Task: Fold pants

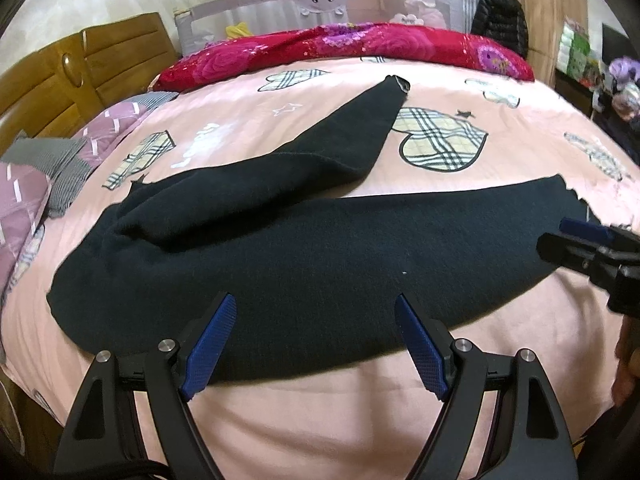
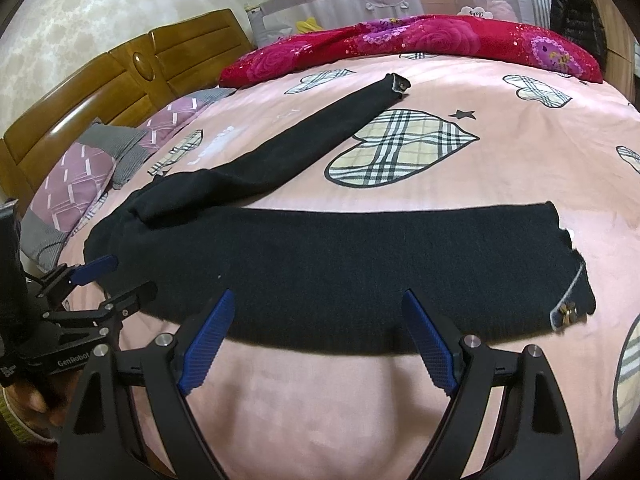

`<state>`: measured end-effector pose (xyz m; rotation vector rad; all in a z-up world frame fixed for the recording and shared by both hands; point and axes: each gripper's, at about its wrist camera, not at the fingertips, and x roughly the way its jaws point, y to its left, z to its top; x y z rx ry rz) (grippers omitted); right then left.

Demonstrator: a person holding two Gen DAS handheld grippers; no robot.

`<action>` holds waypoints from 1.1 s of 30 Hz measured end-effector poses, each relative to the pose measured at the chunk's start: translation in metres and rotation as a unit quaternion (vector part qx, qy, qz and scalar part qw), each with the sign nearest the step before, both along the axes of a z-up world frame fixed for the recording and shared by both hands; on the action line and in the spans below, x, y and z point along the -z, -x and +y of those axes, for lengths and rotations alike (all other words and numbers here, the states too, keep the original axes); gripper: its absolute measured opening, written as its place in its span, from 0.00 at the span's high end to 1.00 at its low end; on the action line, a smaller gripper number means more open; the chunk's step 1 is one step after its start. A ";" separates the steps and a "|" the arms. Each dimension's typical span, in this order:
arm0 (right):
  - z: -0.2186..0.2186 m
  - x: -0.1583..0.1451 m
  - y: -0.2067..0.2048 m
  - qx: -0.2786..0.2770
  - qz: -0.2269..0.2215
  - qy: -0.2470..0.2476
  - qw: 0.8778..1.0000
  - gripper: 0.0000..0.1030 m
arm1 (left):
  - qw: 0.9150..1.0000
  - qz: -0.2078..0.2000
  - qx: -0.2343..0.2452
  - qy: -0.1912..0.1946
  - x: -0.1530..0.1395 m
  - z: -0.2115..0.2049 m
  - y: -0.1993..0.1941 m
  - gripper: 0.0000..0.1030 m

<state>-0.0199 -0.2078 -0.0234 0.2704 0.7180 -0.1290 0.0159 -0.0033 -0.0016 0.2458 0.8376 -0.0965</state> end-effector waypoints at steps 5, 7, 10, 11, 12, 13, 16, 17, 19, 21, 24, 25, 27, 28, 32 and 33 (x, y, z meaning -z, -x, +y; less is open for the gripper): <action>-0.016 -0.010 -0.016 0.009 0.002 -0.023 1.000 0.17 | 1.000 0.000 0.020 -0.015 -0.008 0.001 -0.026 0.20; -0.024 -0.015 -0.024 0.013 0.001 -0.035 0.999 0.17 | 0.999 -0.003 0.035 -0.033 -0.012 -0.002 -0.040 0.20; -0.040 -0.021 -0.042 0.021 -0.001 -0.063 0.998 0.17 | 0.997 -0.003 0.052 -0.053 -0.015 -0.007 -0.060 0.20; -0.045 -0.023 -0.051 0.026 0.001 -0.069 0.997 0.17 | 0.997 -0.005 0.053 -0.063 -0.015 -0.008 -0.066 0.20; -0.050 -0.025 -0.059 0.029 0.001 -0.075 0.997 0.17 | 0.996 -0.006 0.056 -0.072 -0.016 -0.010 -0.072 0.20; -0.054 -0.026 -0.065 0.032 0.002 -0.079 0.996 0.17 | 0.995 -0.004 0.061 -0.077 -0.016 -0.011 -0.079 0.20; -0.071 -0.029 -0.091 0.042 0.001 -0.103 0.994 0.17 | 0.993 -0.003 0.081 -0.085 -0.016 -0.016 -0.097 0.20; -0.076 -0.030 -0.100 0.043 -0.001 -0.110 0.993 0.17 | 0.992 -0.003 0.091 -0.092 -0.015 -0.019 -0.103 0.20; -0.086 -0.031 -0.119 0.046 -0.001 -0.118 0.992 0.17 | 0.989 -0.007 0.105 -0.106 -0.014 -0.024 -0.113 0.20; -0.098 -0.029 -0.142 0.049 0.006 -0.127 0.991 0.17 | 0.983 -0.009 0.119 -0.136 -0.007 -0.029 -0.126 0.20; -0.120 -0.023 -0.173 0.060 0.015 -0.148 0.987 0.17 | 0.980 0.001 0.135 -0.147 0.003 -0.030 -0.141 0.20; -0.127 -0.021 -0.182 0.067 0.018 -0.155 0.986 0.17 | 0.978 0.006 0.141 -0.152 0.007 -0.030 -0.147 0.20; -0.144 -0.016 -0.203 0.077 0.022 -0.169 0.982 0.17 | 0.975 0.016 0.149 -0.162 0.016 -0.029 -0.156 0.20; -0.151 -0.014 -0.211 0.080 0.022 -0.176 0.981 0.17 | 0.974 0.022 0.149 -0.168 0.021 -0.028 -0.161 0.20; -0.177 -0.006 -0.250 0.094 0.028 -0.183 0.978 0.19 | 0.970 0.039 0.157 -0.180 0.037 -0.029 -0.175 0.20; -0.184 -0.002 -0.262 0.095 0.030 -0.189 0.977 0.25 | 0.969 0.040 0.160 -0.181 0.039 -0.030 -0.175 0.20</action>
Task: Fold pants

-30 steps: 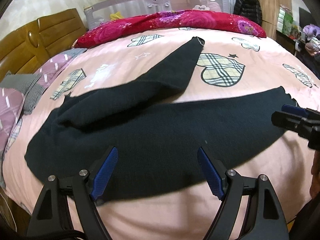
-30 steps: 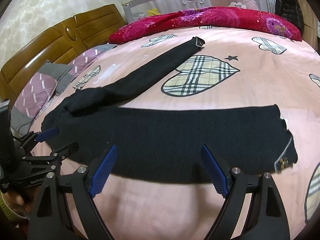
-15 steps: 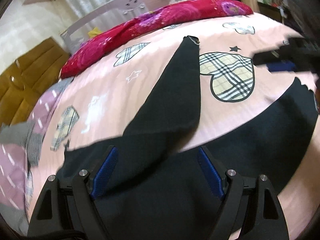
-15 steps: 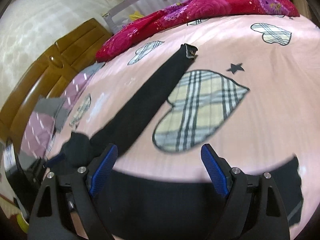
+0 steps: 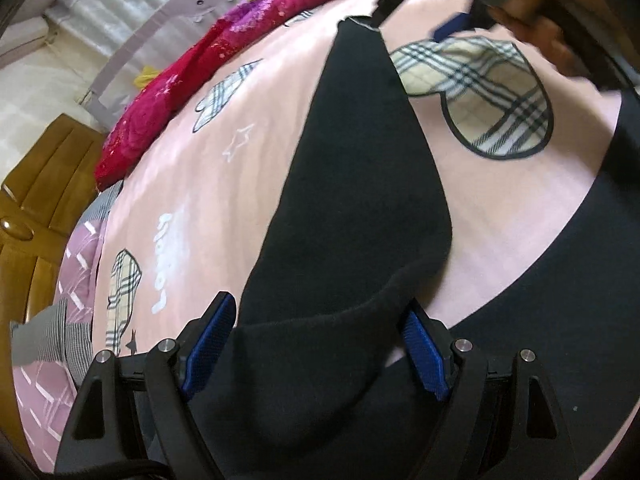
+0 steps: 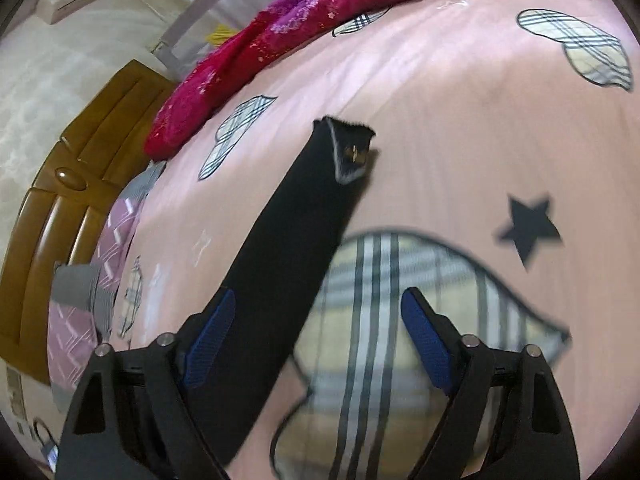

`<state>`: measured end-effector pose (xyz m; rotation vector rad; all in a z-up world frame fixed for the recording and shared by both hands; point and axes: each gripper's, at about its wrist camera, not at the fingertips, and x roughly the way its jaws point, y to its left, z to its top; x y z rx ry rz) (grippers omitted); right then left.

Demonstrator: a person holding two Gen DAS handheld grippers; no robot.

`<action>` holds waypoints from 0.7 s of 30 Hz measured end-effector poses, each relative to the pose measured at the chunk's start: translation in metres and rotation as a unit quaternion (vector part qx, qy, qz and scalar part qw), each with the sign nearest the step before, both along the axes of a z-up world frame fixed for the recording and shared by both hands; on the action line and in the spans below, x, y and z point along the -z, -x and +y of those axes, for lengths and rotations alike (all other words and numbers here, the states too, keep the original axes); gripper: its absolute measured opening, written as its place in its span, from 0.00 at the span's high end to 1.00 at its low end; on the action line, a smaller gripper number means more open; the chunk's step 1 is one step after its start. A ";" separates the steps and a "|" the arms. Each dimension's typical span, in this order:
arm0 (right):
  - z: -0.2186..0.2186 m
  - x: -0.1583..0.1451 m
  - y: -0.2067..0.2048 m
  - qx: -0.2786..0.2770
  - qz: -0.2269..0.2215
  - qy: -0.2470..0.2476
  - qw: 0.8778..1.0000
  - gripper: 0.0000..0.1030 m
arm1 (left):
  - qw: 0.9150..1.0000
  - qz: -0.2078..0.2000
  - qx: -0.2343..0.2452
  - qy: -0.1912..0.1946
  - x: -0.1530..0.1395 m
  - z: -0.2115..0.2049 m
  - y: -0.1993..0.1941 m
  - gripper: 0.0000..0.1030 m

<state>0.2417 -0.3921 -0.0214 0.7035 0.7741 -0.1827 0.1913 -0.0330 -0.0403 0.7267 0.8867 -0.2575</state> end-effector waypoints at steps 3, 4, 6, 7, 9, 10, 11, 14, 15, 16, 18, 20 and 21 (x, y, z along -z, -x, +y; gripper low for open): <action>-0.016 0.013 -0.023 0.009 0.012 -0.024 1.000 0.35 | 1.000 0.004 0.012 -0.009 0.009 -0.003 -0.003 0.21; -0.019 0.016 -0.028 0.012 0.013 -0.026 1.000 0.39 | 1.000 0.006 0.013 -0.008 0.011 -0.003 -0.005 0.22; -0.023 0.018 -0.039 0.013 0.008 -0.020 1.000 0.46 | 1.000 0.017 0.013 0.004 0.011 -0.002 -0.008 0.33; -0.023 0.018 -0.042 0.011 0.004 -0.018 1.000 0.54 | 1.000 0.024 0.014 0.010 0.011 -0.002 -0.010 0.45; -0.024 0.017 -0.048 0.002 0.004 -0.021 1.000 0.81 | 0.999 0.034 0.015 0.015 0.011 -0.001 -0.011 0.71; -0.024 0.017 -0.048 0.005 0.008 -0.021 1.000 0.91 | 0.999 0.037 0.015 0.014 0.010 -0.001 -0.011 0.81; -0.025 0.015 -0.046 0.009 0.007 -0.020 1.000 0.92 | 0.999 0.033 0.015 0.014 0.009 0.000 -0.010 0.83; -0.022 0.001 -0.024 0.012 -0.017 -0.017 1.000 0.94 | 0.999 0.016 0.007 0.027 -0.004 0.006 -0.006 0.90; -0.021 -0.004 -0.016 0.012 -0.023 -0.016 1.000 0.94 | 0.999 0.013 0.003 0.034 -0.009 0.009 -0.004 0.90; -0.019 -0.010 -0.007 0.012 -0.028 -0.015 0.999 0.94 | 0.999 0.011 -0.003 0.047 -0.017 0.014 -0.003 0.91; -0.014 -0.022 0.013 0.013 -0.034 -0.012 0.999 0.94 | 0.997 0.008 -0.010 0.074 -0.033 0.023 0.004 0.91; -0.009 -0.034 0.040 0.014 -0.039 -0.015 0.999 0.94 | 0.995 0.004 -0.015 0.099 -0.049 0.032 0.015 0.91; -0.007 -0.039 0.054 0.017 -0.043 -0.017 0.999 0.94 | 0.994 0.005 -0.015 0.109 -0.055 0.035 0.020 0.91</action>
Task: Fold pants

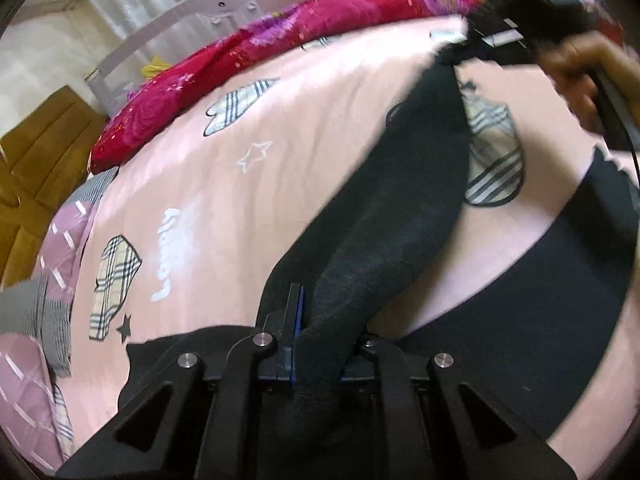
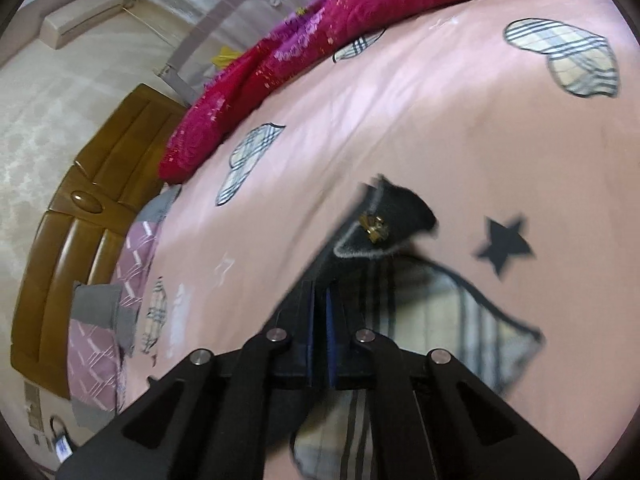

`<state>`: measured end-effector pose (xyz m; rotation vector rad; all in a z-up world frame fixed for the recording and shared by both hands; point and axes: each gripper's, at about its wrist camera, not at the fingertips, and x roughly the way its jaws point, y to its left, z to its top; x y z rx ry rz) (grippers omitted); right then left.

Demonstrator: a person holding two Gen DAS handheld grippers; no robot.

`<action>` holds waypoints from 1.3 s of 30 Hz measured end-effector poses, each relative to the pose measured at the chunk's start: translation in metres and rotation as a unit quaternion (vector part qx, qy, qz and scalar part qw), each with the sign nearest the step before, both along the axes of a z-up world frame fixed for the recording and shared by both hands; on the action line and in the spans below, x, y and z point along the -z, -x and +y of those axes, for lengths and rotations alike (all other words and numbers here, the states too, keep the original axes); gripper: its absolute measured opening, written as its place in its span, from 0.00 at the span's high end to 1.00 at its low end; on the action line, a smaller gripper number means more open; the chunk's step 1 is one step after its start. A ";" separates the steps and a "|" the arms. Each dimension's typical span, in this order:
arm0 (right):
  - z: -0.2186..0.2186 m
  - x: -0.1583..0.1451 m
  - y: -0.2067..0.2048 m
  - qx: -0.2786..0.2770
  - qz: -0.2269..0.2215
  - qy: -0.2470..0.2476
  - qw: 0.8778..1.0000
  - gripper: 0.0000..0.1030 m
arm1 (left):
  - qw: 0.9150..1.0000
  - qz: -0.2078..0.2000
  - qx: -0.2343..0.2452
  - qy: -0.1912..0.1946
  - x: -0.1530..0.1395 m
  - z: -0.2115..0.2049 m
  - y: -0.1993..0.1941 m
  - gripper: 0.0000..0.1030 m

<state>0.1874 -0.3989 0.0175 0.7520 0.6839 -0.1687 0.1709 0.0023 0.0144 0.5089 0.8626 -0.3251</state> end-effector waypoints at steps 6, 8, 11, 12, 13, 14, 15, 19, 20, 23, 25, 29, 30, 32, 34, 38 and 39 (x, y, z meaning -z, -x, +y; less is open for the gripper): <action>0.019 -0.017 0.084 0.026 -0.011 -0.007 1.000 0.94 | 0.999 0.004 0.004 0.032 -0.013 0.009 0.045 0.91; 0.024 -0.019 0.108 0.039 -0.015 -0.008 0.999 0.94 | 0.999 0.004 0.007 0.038 -0.013 0.009 0.059 0.91; 0.031 -0.018 0.149 0.061 -0.022 -0.008 0.998 0.94 | 0.999 0.011 0.006 0.046 -0.010 0.009 0.072 0.91; 0.033 -0.017 0.161 0.069 -0.022 -0.011 0.997 0.94 | 0.999 0.013 0.006 0.048 -0.008 0.009 0.075 0.91; 0.036 -0.015 0.172 0.075 -0.023 -0.015 0.997 0.94 | 0.999 0.016 0.006 0.050 -0.007 0.009 0.077 0.91; 0.039 -0.013 0.178 0.078 -0.022 -0.014 0.997 0.94 | 0.999 0.019 0.004 0.051 -0.005 0.010 0.079 0.91; 0.043 -0.011 0.187 0.081 -0.017 -0.010 0.997 0.94 | 0.998 0.021 0.004 0.052 -0.003 0.010 0.082 0.91; 0.056 0.000 0.212 0.094 -0.008 -0.003 0.996 0.94 | 0.998 0.024 0.000 0.056 0.003 0.012 0.089 0.91; 0.058 0.004 0.217 0.099 -0.006 -0.005 0.995 0.94 | 0.998 0.026 -0.001 0.056 0.005 0.011 0.090 0.91; 0.060 0.019 0.228 0.115 0.004 -0.013 0.993 0.94 | 0.998 0.032 -0.003 0.055 0.010 0.010 0.094 0.91; 0.061 0.029 0.236 0.126 0.010 -0.022 0.992 0.94 | 0.998 0.034 -0.002 0.053 0.013 0.010 0.097 0.91; 0.063 0.046 0.246 0.136 0.035 -0.023 0.990 0.94 | 0.998 0.043 -0.003 0.049 0.021 0.009 0.102 0.91; 0.061 0.052 0.248 0.139 0.044 -0.029 0.989 0.94 | 0.998 0.045 -0.004 0.046 0.024 0.009 0.102 0.91; 0.060 0.060 0.250 0.144 0.054 -0.037 0.987 0.94 | 0.998 0.051 -0.010 0.041 0.029 0.010 0.102 0.89; 0.058 0.069 0.249 0.142 0.072 -0.050 0.986 0.93 | 0.997 0.060 -0.020 0.040 0.033 0.013 0.103 0.82; 0.060 0.061 0.259 0.146 0.076 -0.047 0.985 0.90 | 0.995 0.068 -0.041 0.056 0.026 0.021 0.110 0.74; 0.061 0.055 0.262 0.147 0.077 -0.033 0.986 0.89 | 0.995 0.067 -0.046 0.061 0.023 0.024 0.113 0.71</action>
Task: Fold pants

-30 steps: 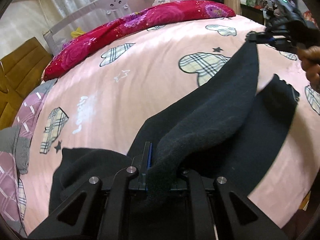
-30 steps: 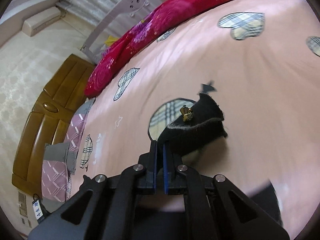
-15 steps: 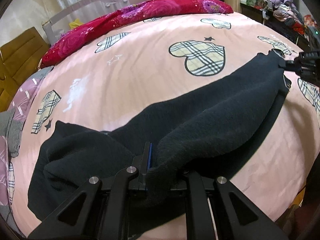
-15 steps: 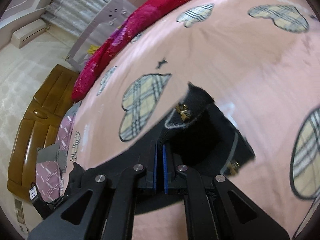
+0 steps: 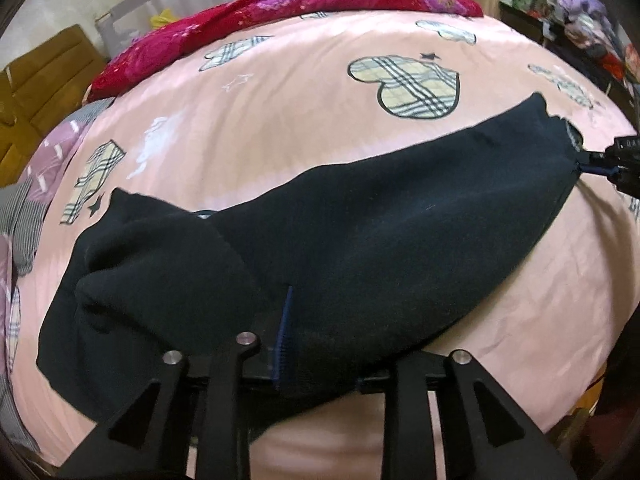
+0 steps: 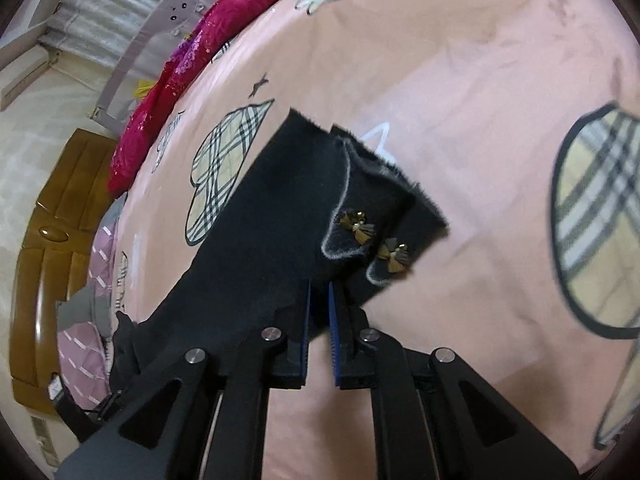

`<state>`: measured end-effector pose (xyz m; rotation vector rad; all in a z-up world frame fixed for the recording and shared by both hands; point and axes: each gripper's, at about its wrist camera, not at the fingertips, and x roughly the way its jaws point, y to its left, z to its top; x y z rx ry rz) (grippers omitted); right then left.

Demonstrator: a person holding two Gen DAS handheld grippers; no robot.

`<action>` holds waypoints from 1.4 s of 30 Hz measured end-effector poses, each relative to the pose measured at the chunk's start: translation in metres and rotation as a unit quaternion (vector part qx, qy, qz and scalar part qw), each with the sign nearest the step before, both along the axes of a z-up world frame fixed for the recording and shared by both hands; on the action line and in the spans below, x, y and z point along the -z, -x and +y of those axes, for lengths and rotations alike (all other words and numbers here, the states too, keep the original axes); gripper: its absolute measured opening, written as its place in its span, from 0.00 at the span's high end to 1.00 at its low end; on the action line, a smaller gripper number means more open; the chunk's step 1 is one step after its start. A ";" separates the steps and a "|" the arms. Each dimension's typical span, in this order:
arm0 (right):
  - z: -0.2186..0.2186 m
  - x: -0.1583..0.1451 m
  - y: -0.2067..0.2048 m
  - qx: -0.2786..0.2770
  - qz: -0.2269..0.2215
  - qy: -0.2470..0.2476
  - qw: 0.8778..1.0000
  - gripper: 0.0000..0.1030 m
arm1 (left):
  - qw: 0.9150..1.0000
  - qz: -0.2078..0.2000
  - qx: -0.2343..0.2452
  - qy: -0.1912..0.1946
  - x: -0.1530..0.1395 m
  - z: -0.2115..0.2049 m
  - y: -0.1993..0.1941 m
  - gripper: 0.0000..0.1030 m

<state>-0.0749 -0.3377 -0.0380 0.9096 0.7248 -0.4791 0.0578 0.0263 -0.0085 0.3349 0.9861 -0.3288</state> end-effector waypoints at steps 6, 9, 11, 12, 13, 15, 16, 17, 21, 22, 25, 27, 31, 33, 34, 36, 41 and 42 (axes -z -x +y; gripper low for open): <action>0.016 -0.026 0.021 -0.003 -0.024 0.057 0.998 0.52 | 0.998 0.007 -0.054 0.041 -0.018 0.019 0.013 0.48; 0.027 -0.035 0.021 -0.023 -0.046 0.067 0.996 0.52 | 0.994 0.012 -0.090 0.056 -0.026 0.031 0.015 0.43; 0.035 -0.039 0.017 -0.041 -0.061 0.065 0.995 0.52 | 0.991 0.021 -0.111 0.070 -0.030 0.042 0.012 0.43; 0.040 -0.041 0.012 -0.055 -0.068 0.063 0.994 0.52 | 0.990 0.022 -0.117 0.074 -0.031 0.047 0.012 0.43; 0.045 -0.042 0.007 -0.065 -0.071 0.062 0.993 0.52 | 0.988 0.025 -0.128 0.079 -0.035 0.052 0.009 0.43; 0.055 -0.043 -0.004 -0.091 -0.076 0.058 0.991 0.52 | 0.984 0.025 -0.152 0.085 -0.042 0.065 0.001 0.41; 0.061 -0.043 -0.011 -0.107 -0.080 0.055 0.990 0.52 | 0.982 0.028 -0.162 0.089 -0.045 0.070 -0.003 0.40; 0.066 -0.042 -0.016 -0.120 -0.082 0.053 0.988 0.52 | 0.981 0.030 -0.169 0.095 -0.048 0.076 -0.006 0.40; 0.094 -0.039 -0.042 -0.187 -0.083 0.046 0.978 0.52 | 0.970 0.046 -0.207 0.117 -0.054 0.098 -0.031 0.38; 0.101 -0.037 -0.046 -0.199 -0.083 0.044 0.976 0.52 | 0.968 0.052 -0.216 0.118 -0.056 0.104 -0.038 0.37; 0.122 -0.032 -0.066 -0.243 -0.076 0.037 0.966 0.52 | 0.960 0.071 -0.243 0.120 -0.059 0.119 -0.065 0.34; 0.135 -0.029 -0.078 -0.271 -0.073 0.033 0.959 0.52 | 0.953 0.098 -0.259 0.123 -0.058 0.129 -0.089 0.33; 0.159 -0.024 -0.107 -0.322 -0.066 0.029 0.944 0.52 | 0.941 0.139 -0.284 0.120 -0.050 0.137 -0.130 0.32; 0.169 -0.020 -0.121 -0.341 -0.063 0.024 0.937 0.52 | 0.938 0.157 -0.287 0.111 -0.045 0.134 -0.149 0.30; 0.172 -0.019 -0.127 -0.348 -0.062 0.023 0.935 0.52 | 0.936 0.165 -0.295 0.101 -0.042 0.133 -0.160 0.29; 0.184 -0.014 -0.142 -0.363 -0.057 0.018 0.930 0.52 | 0.929 0.193 -0.307 0.077 -0.028 0.132 -0.186 0.29; 0.204 -0.007 -0.170 -0.399 -0.050 0.006 0.916 0.52 | 0.918 0.234 -0.320 0.033 0.001 0.122 -0.221 0.29; 0.208 -0.005 -0.175 -0.406 -0.047 0.004 0.913 0.52 | 0.915 0.244 -0.319 0.025 0.008 0.119 -0.225 0.29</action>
